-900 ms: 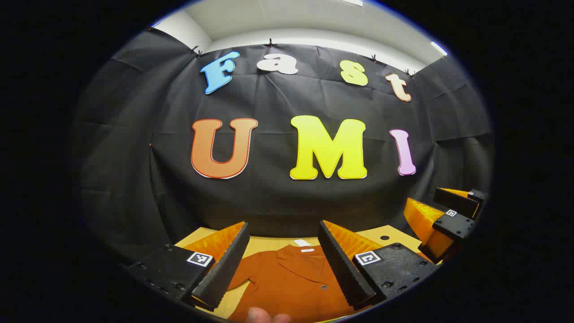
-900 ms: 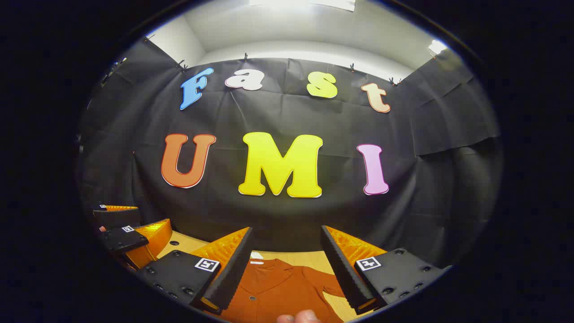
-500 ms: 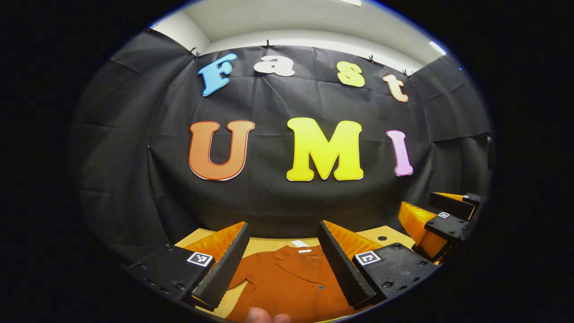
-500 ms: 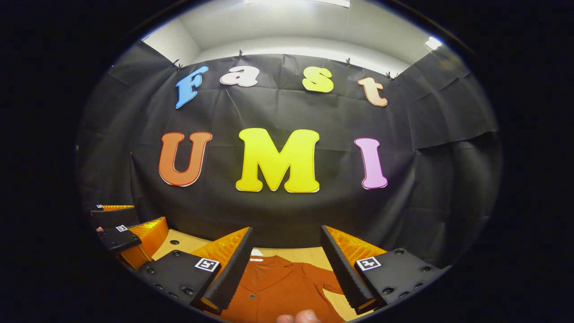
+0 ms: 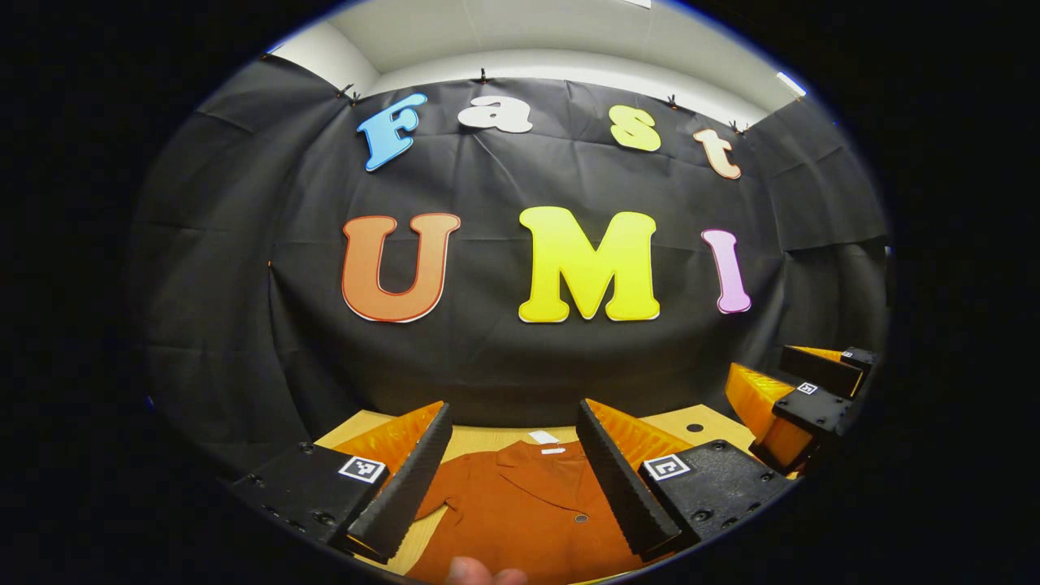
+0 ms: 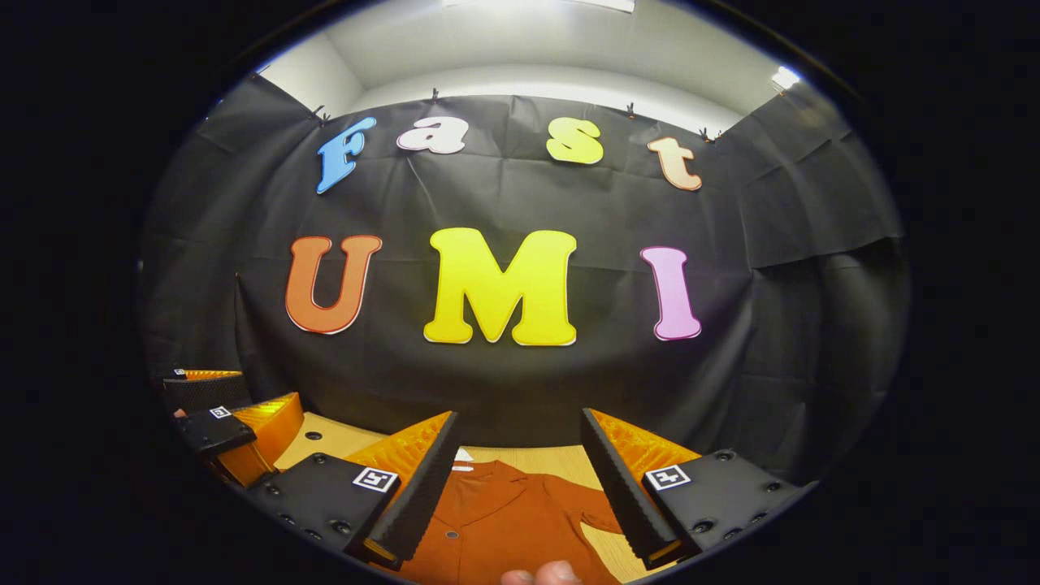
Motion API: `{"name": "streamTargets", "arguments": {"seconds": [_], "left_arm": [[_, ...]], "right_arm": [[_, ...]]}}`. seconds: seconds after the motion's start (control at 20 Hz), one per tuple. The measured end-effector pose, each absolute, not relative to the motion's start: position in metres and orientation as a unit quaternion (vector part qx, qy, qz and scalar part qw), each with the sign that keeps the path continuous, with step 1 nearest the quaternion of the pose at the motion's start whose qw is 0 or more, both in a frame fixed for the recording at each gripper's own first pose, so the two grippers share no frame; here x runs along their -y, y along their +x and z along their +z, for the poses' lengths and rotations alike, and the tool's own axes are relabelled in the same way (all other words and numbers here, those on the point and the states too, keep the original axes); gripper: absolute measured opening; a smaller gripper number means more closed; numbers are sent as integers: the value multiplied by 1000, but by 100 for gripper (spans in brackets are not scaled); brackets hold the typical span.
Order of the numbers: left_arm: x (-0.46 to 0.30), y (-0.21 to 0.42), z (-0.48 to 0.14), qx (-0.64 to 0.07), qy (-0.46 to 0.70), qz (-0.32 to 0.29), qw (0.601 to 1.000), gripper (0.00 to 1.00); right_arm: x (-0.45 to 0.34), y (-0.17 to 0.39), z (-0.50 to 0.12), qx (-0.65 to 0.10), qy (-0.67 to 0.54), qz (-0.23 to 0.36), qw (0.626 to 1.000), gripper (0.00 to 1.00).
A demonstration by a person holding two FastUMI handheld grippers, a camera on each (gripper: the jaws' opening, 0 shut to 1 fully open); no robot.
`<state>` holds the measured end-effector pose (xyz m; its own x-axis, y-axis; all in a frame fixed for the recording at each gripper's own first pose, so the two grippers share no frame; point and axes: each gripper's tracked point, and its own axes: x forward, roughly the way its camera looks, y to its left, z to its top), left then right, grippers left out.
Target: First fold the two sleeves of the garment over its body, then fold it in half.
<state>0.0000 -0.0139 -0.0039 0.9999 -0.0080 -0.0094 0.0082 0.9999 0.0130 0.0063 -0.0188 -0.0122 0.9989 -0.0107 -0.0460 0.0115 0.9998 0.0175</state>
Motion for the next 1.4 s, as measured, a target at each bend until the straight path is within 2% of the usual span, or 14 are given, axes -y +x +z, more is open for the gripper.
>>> {"name": "streamTargets", "arguments": {"seconds": [0.3, 0.6, 1.4], "left_arm": [[25, 3, -10, -12, 7, -8, 1000, 99], [34, 5, -12, -17, 10, -7, 1000, 99], [51, 10, -17, -20, 18, -10, 1000, 99]], "right_arm": [[39, 11, -17, -32, 4, -27, 999, 95], [50, 14, -11, -15, 21, -18, 1000, 94], [83, 15, -30, -39, 21, -27, 999, 95]]}}
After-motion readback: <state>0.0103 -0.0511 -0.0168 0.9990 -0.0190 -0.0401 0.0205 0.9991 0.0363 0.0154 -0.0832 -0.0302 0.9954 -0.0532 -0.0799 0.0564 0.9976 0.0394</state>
